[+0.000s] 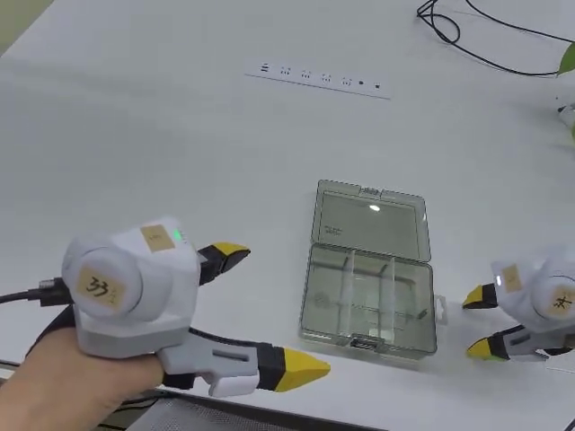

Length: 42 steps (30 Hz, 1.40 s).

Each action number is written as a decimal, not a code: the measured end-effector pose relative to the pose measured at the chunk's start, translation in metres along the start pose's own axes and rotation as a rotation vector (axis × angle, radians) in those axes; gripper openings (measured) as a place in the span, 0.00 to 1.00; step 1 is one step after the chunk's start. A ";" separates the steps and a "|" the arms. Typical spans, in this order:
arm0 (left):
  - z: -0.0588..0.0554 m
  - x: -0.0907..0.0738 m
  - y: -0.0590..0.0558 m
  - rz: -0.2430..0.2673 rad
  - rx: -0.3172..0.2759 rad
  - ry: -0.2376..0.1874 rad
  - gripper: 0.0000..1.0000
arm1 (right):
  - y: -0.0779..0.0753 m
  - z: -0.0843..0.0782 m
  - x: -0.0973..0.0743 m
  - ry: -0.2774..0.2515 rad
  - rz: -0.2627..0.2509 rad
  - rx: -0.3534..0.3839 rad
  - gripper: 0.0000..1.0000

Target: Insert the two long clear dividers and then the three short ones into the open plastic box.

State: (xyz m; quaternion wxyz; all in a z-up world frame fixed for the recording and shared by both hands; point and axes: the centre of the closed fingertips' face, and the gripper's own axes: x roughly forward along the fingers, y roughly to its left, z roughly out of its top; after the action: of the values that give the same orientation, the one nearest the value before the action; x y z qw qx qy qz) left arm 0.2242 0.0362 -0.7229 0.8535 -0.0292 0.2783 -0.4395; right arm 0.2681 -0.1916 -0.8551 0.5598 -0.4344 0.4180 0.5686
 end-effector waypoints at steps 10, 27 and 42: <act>0.000 0.001 0.000 -0.004 0.000 -0.002 0.98 | 0.001 0.002 0.000 -0.006 -0.009 0.005 0.33; 0.010 0.001 -0.003 -0.017 0.010 -0.020 0.97 | 0.005 0.012 -0.025 -0.060 -0.099 0.045 0.32; 0.042 0.011 -0.017 -0.076 -0.064 -0.064 0.86 | 0.012 0.074 -0.088 -0.178 -0.248 0.019 0.33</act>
State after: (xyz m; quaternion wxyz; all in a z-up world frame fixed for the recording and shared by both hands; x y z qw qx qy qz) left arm 0.2378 0.0088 -0.6875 0.8433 -0.0810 0.2636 -0.4614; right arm 0.2541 -0.1450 -0.7506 0.6646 -0.4252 0.3153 0.5273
